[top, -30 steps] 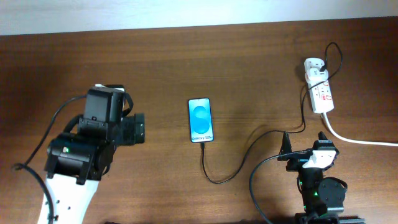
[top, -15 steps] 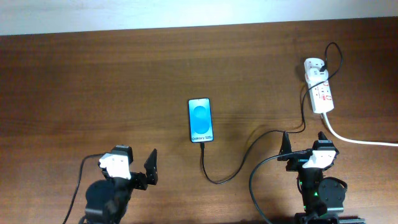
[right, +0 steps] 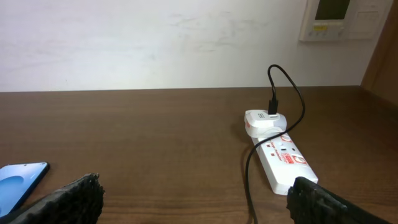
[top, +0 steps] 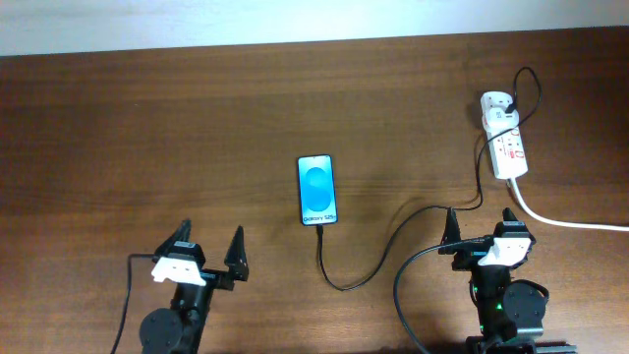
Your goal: Plug charger to phone and switch on socket
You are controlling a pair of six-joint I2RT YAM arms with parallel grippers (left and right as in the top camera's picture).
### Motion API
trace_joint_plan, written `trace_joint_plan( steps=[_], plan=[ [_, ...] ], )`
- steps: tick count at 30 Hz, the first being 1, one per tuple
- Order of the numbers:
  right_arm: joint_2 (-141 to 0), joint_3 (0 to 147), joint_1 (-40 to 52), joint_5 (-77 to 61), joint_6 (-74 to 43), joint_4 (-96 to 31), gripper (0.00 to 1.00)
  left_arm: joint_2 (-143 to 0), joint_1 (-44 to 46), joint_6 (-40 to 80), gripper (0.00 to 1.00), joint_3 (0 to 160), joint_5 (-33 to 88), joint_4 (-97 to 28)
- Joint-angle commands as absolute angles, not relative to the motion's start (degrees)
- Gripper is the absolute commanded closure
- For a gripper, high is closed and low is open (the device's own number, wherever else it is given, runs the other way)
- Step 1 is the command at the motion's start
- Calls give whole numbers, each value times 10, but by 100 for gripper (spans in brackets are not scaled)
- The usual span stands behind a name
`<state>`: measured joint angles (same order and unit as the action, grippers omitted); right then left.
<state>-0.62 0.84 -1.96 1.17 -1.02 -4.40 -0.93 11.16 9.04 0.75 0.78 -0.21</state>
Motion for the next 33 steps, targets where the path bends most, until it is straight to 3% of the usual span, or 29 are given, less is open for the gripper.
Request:
trace_joint_plan(
  steps=[1,8,33],
  plan=[
    [-2,3,-23,8,-7,-46,2,-3,111,61,1,5,-17,15],
    [-2,3,-23,8,-7,-46,2,-3,111,4,1,5,4,-27],
    [-2,3,-23,8,-7,-46,2,-3,111,-10,1,5,2,-48]
  ],
)
